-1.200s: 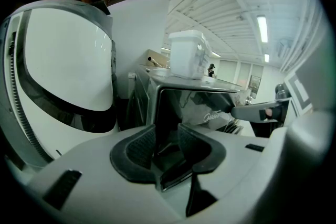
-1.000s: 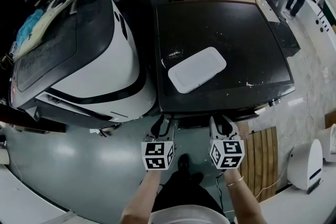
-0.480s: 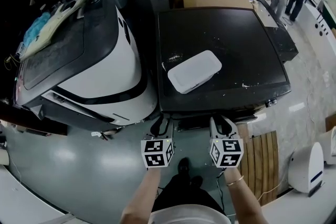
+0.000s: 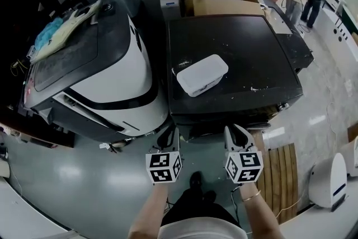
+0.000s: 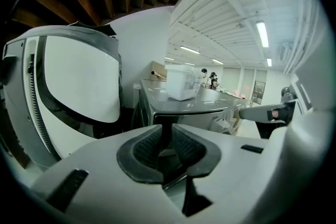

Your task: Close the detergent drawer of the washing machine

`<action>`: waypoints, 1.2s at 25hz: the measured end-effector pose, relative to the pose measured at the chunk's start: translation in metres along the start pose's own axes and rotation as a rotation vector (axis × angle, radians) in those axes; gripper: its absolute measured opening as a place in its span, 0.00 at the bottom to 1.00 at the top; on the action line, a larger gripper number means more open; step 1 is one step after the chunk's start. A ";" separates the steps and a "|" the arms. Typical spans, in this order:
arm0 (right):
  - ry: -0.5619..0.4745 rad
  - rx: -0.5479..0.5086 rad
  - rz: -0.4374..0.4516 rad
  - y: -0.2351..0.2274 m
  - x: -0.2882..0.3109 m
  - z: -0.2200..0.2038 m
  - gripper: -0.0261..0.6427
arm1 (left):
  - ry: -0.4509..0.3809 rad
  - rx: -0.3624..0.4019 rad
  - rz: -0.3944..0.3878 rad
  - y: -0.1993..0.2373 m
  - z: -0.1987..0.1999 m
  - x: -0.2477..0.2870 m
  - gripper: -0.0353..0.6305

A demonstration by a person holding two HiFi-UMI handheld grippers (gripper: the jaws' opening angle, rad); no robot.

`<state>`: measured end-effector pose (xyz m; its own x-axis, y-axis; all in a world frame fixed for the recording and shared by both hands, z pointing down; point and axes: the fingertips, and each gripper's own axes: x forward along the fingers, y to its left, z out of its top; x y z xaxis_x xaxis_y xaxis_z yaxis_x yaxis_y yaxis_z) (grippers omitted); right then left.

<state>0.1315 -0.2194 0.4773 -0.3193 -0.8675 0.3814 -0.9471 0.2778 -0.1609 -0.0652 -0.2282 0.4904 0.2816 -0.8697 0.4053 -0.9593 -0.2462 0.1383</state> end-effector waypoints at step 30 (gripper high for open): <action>-0.122 -0.090 0.051 0.023 -0.104 0.018 0.04 | -0.126 0.073 -0.003 -0.035 0.017 -0.103 0.05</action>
<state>0.1431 -0.1303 0.4179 -0.3661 -0.8933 0.2608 -0.9305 0.3543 -0.0926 -0.0608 -0.1369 0.4281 0.2839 -0.9148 0.2873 -0.9587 -0.2753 0.0708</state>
